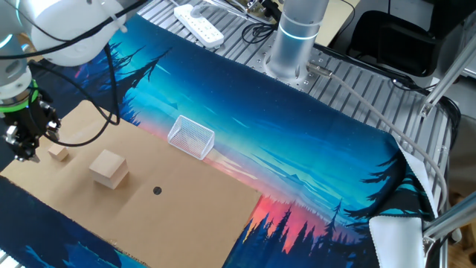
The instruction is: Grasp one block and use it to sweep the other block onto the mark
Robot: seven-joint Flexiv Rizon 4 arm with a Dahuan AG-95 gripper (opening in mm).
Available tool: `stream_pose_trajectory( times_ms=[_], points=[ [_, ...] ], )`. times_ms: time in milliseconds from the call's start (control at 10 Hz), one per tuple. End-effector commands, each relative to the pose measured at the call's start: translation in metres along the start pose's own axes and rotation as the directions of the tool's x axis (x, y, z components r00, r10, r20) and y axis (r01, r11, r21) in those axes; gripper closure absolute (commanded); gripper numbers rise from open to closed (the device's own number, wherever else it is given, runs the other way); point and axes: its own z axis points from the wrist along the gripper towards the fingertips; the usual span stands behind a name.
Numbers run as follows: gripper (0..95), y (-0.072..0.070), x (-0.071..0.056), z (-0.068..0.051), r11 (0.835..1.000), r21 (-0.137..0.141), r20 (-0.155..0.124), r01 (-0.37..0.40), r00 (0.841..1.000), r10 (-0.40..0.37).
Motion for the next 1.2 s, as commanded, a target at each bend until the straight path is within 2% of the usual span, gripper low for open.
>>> stream_pose_trajectory(
  times_ms=[100, 400, 600, 700, 1000, 1200],
  points=[
    [38.0, -0.002, 0.002, 0.001, 1.000, 0.014, -0.001, 0.021, 1.000, -0.021],
    [38.0, -0.011, 0.008, 0.010, 1.000, 0.011, -0.005, 0.015, 1.000, -0.015],
    [38.0, -0.014, 0.005, 0.016, 1.000, 0.002, -0.003, 0.019, 1.000, -0.019],
    [38.0, -0.017, 0.003, 0.022, 1.000, 0.000, -0.019, 0.027, 0.999, -0.027],
    [38.0, -0.021, 0.000, 0.033, 1.000, -0.002, -0.017, 0.023, 1.000, -0.023],
    [38.0, -0.022, -0.003, 0.036, 1.000, 0.001, -0.014, -0.004, 1.000, 0.004]
  ],
)
